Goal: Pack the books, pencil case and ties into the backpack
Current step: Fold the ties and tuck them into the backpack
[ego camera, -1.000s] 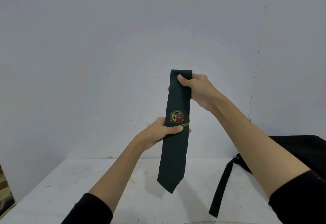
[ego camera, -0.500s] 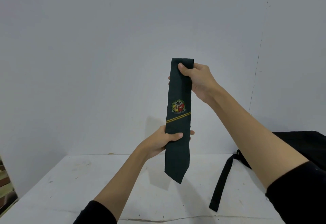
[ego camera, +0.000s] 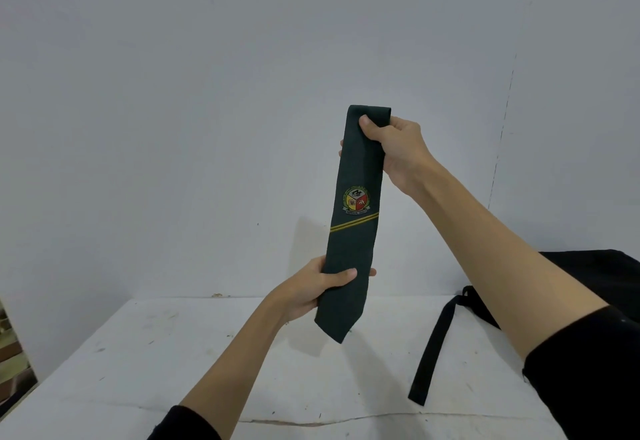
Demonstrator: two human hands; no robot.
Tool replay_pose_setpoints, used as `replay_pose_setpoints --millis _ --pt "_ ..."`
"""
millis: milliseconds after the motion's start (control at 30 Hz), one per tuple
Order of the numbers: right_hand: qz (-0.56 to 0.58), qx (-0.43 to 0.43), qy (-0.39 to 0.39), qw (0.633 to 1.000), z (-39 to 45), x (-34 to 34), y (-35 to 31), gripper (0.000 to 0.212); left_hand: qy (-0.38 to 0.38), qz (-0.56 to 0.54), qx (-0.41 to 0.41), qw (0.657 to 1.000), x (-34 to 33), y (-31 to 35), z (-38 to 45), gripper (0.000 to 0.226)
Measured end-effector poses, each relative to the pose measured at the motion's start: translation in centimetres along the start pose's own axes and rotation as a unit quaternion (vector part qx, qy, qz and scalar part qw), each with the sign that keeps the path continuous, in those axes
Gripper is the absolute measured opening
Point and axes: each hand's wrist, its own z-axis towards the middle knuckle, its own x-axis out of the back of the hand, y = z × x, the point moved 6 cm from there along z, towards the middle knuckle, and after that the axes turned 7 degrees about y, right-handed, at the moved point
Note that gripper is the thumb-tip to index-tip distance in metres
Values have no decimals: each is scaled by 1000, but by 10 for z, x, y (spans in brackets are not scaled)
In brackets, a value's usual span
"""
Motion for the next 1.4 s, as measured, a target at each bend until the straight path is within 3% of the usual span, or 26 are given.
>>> replay_pose_setpoints --millis 133,267,567,767,900,1100,1400 --pt "-11 12 15 1000 3 5 -3 6 31 79 -2 996 12 -2 -1 41" --pt "-13 14 22 1000 4 4 -3 6 91 152 -19 984 19 -1 0 36" --pt "-20 13 13 1000 0 -4 0 7 213 165 -56 961 27 -6 2 27" --pt "-14 14 -4 1000 -2 -5 2 6 152 139 -89 975 18 20 -2 40" --pt "-24 20 -14 999 -3 -10 6 6 183 92 -132 970 15 56 -4 27" --pt "-72 39 5 997 6 -7 1 7 158 122 -82 976 8 57 -9 26" --pt "-128 15 35 991 21 11 10 5 125 110 -75 983 0 58 -30 28"
